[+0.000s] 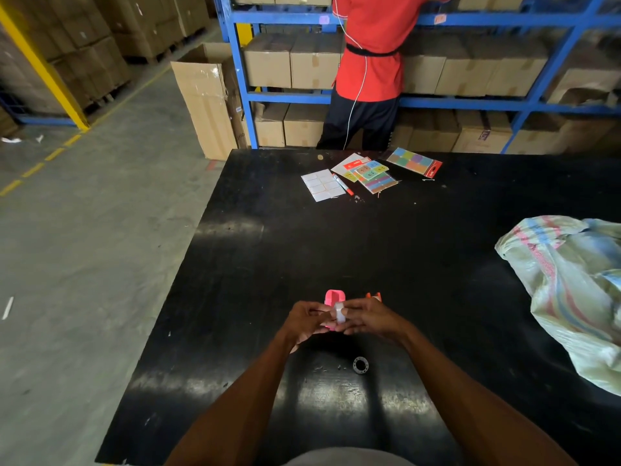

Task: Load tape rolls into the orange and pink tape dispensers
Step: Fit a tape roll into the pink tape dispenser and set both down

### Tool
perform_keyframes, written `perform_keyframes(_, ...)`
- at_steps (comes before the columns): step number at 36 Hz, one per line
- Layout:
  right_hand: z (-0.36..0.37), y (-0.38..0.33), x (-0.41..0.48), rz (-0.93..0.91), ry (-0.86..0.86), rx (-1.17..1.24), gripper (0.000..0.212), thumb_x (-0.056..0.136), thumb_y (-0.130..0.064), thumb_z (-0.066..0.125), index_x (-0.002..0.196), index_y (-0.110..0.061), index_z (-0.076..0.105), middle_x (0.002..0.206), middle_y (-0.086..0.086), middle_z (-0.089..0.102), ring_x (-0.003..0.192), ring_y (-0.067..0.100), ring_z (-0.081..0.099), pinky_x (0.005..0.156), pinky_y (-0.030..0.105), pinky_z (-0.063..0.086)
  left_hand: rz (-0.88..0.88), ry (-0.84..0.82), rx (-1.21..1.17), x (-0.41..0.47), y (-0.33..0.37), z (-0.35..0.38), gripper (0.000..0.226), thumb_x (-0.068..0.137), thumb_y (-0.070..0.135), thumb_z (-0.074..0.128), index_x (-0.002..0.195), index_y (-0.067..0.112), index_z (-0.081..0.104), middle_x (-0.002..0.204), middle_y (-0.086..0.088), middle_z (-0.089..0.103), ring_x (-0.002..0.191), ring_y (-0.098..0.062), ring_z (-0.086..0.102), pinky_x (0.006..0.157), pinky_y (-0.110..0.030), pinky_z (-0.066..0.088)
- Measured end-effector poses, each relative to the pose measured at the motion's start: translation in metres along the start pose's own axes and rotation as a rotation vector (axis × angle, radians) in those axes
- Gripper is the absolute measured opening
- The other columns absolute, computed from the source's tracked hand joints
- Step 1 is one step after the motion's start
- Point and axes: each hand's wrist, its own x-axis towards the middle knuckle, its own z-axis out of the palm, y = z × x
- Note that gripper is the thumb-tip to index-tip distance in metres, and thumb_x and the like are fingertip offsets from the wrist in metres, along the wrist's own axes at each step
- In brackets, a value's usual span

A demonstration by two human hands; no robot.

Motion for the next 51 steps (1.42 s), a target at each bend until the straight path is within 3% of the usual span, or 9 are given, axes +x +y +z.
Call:
perform_keyframes(9,0.009,-0.005,0.004,-0.027,0.05,-0.018,0.033,0.097,-0.007,0.059,0.129,0.001,0.057,0.096,0.016,0.074,0.077,0.021,0.076,0.062,0.023,0.058,0.044,0.062,-0.064,-0.001,-0.002,-0.007,0.028,0.085,0.004,0.072,0.109,-0.008,0.064,0.104,-0.026,0.072,0.081,-0.023,0.076,0.066,-0.023,0.059)
perform_keyframes(19,0.002,0.004,0.004,-0.005,-0.002,-0.026,0.031,0.092,-0.008,0.067,0.122,-0.001,0.061,0.106,0.017,0.076,0.099,0.032,0.073,0.085,0.036,0.06,-0.053,0.003,-0.109,0.004,-0.012,-0.004,0.017,0.089,0.011,0.069,0.105,0.006,0.067,0.103,-0.022,0.074,0.096,-0.031,0.074,0.088,-0.035,0.057)
perform_keyframes(25,-0.005,0.007,0.011,0.008,0.009,0.001,0.048,0.088,-0.005,0.071,0.131,-0.016,0.053,0.112,0.02,0.073,0.1,0.038,0.072,0.088,0.046,0.057,-0.081,-0.005,-0.098,0.013,-0.01,-0.004,0.021,0.089,0.008,0.068,0.109,0.003,0.065,0.09,-0.014,0.076,0.08,-0.02,0.075,0.078,-0.027,0.058)
perform_keyframes(29,-0.009,0.005,0.019,0.007,0.016,-0.021,0.051,0.086,-0.001,0.071,0.132,-0.013,0.055,0.11,0.02,0.073,0.099,0.038,0.073,0.086,0.044,0.059,-0.082,-0.005,-0.103,0.02,-0.006,-0.004,0.017,0.088,0.006,0.068,0.105,0.004,0.065,0.079,-0.009,0.077,0.072,-0.017,0.075,0.067,-0.021,0.059)
perform_keyframes(36,-0.013,-0.004,0.031,0.013,0.043,-0.087,0.043,0.085,-0.003,0.074,0.124,-0.008,0.058,0.11,0.022,0.073,0.094,0.038,0.074,0.07,0.033,0.061,-0.102,0.015,-0.124,0.037,-0.006,-0.011,0.023,0.088,0.005,0.069,0.109,-0.002,0.065,0.088,-0.016,0.074,0.072,-0.017,0.074,0.064,-0.022,0.058)
perform_keyframes(41,-0.019,-0.005,0.044,-0.004,0.134,-0.322,0.042,0.085,-0.007,0.075,0.124,-0.008,0.059,0.109,0.019,0.072,0.083,0.019,0.069,0.058,0.021,0.054,-0.128,0.02,-0.09,0.055,-0.012,-0.018,0.007,0.089,0.003,0.066,0.093,0.009,0.069,0.085,-0.011,0.074,0.075,-0.02,0.074,0.068,-0.028,0.061)
perform_keyframes(44,-0.024,-0.001,0.054,-0.009,0.17,-0.487,0.041,0.086,-0.014,0.075,0.124,-0.014,0.06,0.113,0.007,0.069,0.096,0.013,0.065,0.072,0.02,0.053,-0.155,0.057,-0.008,0.067,-0.017,-0.021,0.011,0.091,-0.001,0.061,0.089,0.008,0.065,0.077,-0.012,0.069,0.061,-0.014,0.072,0.056,-0.023,0.058)
perform_keyframes(46,-0.025,0.0,0.062,-0.007,0.17,-0.547,0.038,0.086,-0.014,0.073,0.123,-0.018,0.061,0.117,0.004,0.068,0.107,0.018,0.064,0.089,0.031,0.054,-0.162,0.096,0.054,0.074,-0.019,-0.022,0.013,0.092,-0.003,0.056,0.091,0.007,0.063,0.072,-0.009,0.068,0.054,-0.009,0.07,0.051,-0.02,0.056)
perform_keyframes(51,-0.026,-0.001,0.076,-0.047,0.198,-0.711,0.042,0.089,-0.019,0.072,0.129,-0.018,0.059,0.121,0.0,0.058,0.114,0.017,0.056,0.102,0.031,0.044,-0.161,0.141,0.12,0.095,-0.025,-0.027,0.02,0.089,-0.006,0.056,0.095,0.012,0.063,0.077,-0.009,0.066,0.057,-0.014,0.064,0.057,-0.025,0.051)
